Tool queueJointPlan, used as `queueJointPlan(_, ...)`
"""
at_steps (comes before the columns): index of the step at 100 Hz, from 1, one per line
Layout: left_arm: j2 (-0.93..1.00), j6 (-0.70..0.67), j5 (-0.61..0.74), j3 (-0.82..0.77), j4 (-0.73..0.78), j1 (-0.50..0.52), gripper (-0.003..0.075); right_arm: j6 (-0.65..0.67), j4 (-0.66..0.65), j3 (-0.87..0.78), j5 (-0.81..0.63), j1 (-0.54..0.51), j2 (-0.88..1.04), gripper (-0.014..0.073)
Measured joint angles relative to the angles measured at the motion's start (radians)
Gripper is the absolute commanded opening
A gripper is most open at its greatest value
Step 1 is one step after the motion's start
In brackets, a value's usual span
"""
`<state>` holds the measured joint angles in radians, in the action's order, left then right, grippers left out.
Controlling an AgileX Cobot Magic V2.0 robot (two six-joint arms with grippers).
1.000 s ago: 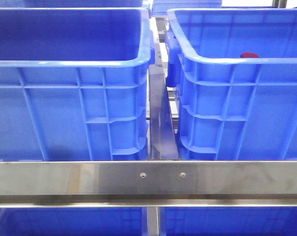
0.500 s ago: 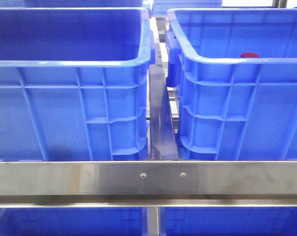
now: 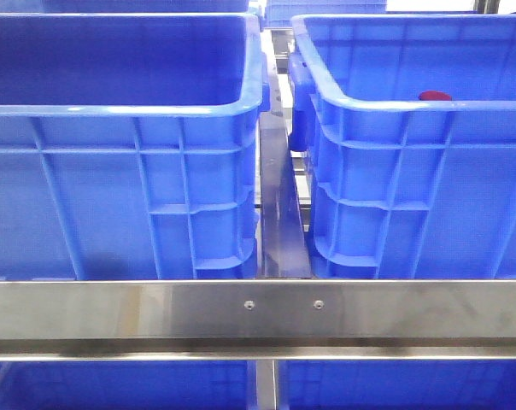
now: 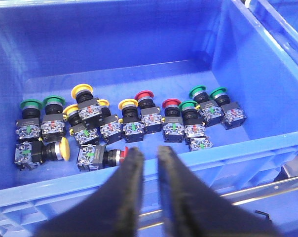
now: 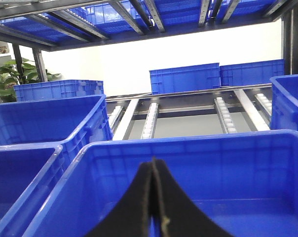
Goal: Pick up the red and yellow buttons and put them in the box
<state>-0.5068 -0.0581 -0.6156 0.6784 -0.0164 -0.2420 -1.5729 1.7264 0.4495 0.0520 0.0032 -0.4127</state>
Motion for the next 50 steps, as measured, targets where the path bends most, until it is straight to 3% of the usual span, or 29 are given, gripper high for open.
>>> queueJointPlan(11,0.000,0.000,0.000,0.000,0.000,0.000,0.0461,0.000,0.000,0.000,0.000,0.000,0.000,-0.0067)
queueJointPlan(17,0.000,0.000,0.000,0.000,0.000,0.000,0.0510,0.000,0.000,0.000,0.000,0.000,0.000,-0.0067)
queueJointPlan(50,-0.042,0.000,0.017,0.009,0.000,0.000,0.0514,0.000,0.000,0.000,0.000,0.000,0.000,-0.0067)
